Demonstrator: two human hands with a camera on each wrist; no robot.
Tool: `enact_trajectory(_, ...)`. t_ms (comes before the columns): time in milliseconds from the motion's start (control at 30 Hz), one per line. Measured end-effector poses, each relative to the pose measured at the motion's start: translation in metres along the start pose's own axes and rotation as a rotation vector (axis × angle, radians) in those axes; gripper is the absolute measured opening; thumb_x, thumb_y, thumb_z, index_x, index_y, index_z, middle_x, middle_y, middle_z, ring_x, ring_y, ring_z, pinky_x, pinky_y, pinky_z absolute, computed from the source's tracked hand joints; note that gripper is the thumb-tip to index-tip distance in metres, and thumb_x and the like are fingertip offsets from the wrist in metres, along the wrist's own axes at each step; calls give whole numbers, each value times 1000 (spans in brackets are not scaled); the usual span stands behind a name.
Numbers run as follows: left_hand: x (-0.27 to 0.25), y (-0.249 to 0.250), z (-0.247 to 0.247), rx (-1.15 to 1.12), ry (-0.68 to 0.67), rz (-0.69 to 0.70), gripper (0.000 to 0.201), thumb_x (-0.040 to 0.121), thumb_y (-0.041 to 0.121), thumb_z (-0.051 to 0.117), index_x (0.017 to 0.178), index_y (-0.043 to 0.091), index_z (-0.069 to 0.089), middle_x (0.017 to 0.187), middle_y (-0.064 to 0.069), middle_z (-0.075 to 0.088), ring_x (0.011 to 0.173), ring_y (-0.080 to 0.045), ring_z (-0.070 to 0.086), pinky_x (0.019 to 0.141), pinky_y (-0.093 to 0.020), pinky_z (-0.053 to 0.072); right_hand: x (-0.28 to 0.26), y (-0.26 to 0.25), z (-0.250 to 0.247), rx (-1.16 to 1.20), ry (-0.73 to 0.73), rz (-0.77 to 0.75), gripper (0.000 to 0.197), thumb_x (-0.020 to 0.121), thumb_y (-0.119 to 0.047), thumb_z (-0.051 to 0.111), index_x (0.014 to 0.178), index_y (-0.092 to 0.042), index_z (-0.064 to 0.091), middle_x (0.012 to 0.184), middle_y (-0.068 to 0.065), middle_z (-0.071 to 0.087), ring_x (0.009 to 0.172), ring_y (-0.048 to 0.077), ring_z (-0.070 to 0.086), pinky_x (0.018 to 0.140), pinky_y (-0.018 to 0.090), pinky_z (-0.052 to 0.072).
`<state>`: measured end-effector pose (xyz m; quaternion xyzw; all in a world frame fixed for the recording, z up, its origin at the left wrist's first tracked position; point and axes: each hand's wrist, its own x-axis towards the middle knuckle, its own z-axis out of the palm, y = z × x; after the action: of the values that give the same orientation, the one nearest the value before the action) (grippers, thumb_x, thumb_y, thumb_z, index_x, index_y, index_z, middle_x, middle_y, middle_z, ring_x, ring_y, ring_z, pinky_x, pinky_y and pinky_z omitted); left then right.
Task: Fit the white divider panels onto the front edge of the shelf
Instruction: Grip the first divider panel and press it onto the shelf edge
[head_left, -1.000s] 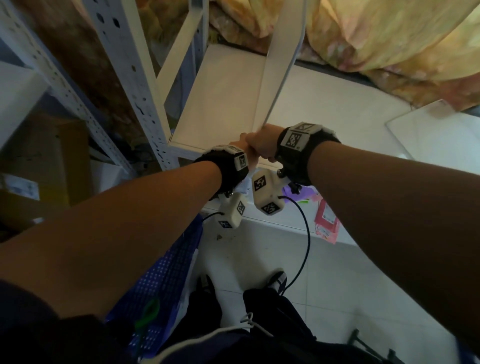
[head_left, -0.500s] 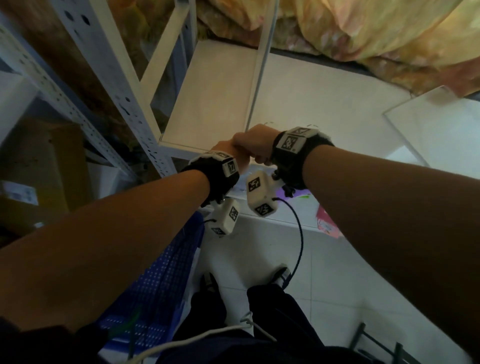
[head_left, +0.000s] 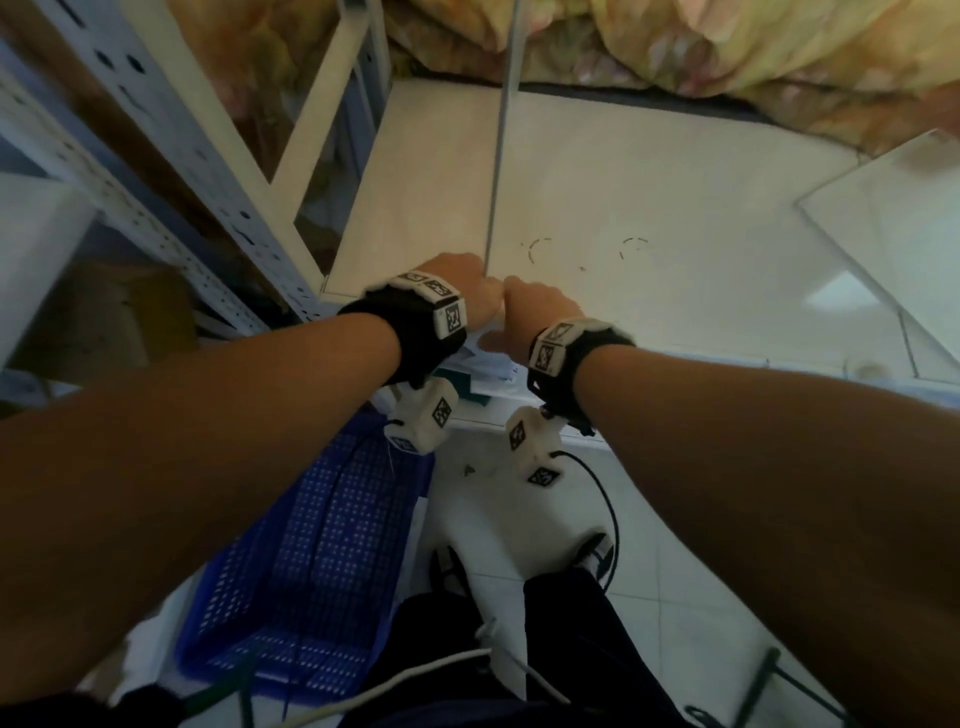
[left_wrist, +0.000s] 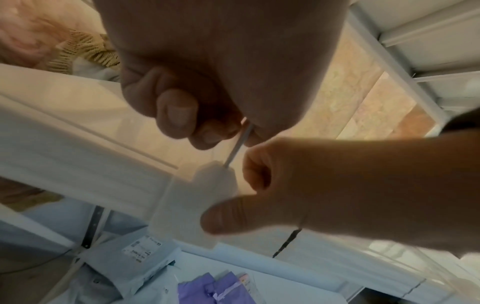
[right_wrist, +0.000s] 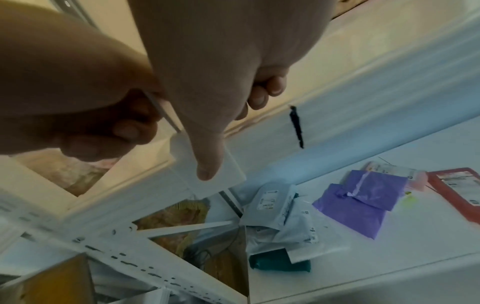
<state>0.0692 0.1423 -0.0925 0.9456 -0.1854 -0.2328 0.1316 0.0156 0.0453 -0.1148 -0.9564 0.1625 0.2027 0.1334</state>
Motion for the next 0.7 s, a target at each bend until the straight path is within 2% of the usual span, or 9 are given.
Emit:
enact_trajectory(67,4,-1,5,9,15,7,31,95,40,37,96,14,54,113,-14,63,83,-26,51,75,-34,38,9,-8,-5,-5,-12,-3,39,70,-45,67,99,-23,52,95,1,64,82,25,63,79,39,55)
enact_trajectory(100,4,0,8,14,13,9,34,95,41,35,94,13,55,109,-13,64,81,-26,52,75,-34,39,12,-11,-7,-9,-39,-2,35,69,-44,66,93,-23,51,92,1,63,79,25,62,79,38,55)
enact_trajectory(200,7,-1,14,4,25,-10,44,96,43,32,103,11,61,104,-12,64,82,-27,55,80,-36,46,25,-14,-5,-2,-103,1,30,67,-43,65,81,-22,51,85,2,61,75,26,60,77,38,55)
enact_trajectory(300,7,0,17,-44,22,-46,35,94,38,34,98,11,55,98,-11,59,82,-29,56,79,-37,47,43,-11,4,-17,-141,32,33,58,-45,69,71,-25,45,84,2,62,74,27,61,76,41,54)
enact_trajectory(400,8,1,16,-90,-26,-75,24,93,35,40,95,13,50,94,-9,53,81,-29,52,74,-34,40,40,-8,-1,-7,-136,15,36,64,-46,72,69,-25,42,77,0,55,78,27,60,78,41,54)
enact_trajectory(533,6,0,9,-126,-97,-118,23,89,36,44,95,15,49,94,-10,53,78,-29,52,74,-34,40,29,-2,-9,36,-130,-29,41,68,-42,78,68,-24,41,71,-2,52,78,25,59,76,37,54)
enact_trajectory(633,4,1,8,-122,-126,-133,25,87,41,43,95,17,47,90,-8,52,77,-28,53,75,-35,41,30,2,-8,50,-136,-39,41,68,-39,80,69,-23,42,77,0,55,80,24,58,78,36,54)
enact_trajectory(700,3,2,8,-130,-129,-150,24,86,41,44,91,18,47,86,-7,52,71,-24,53,74,-36,42,31,3,-6,58,-130,-48,42,67,-38,82,72,-23,43,79,1,55,80,24,58,74,34,53)
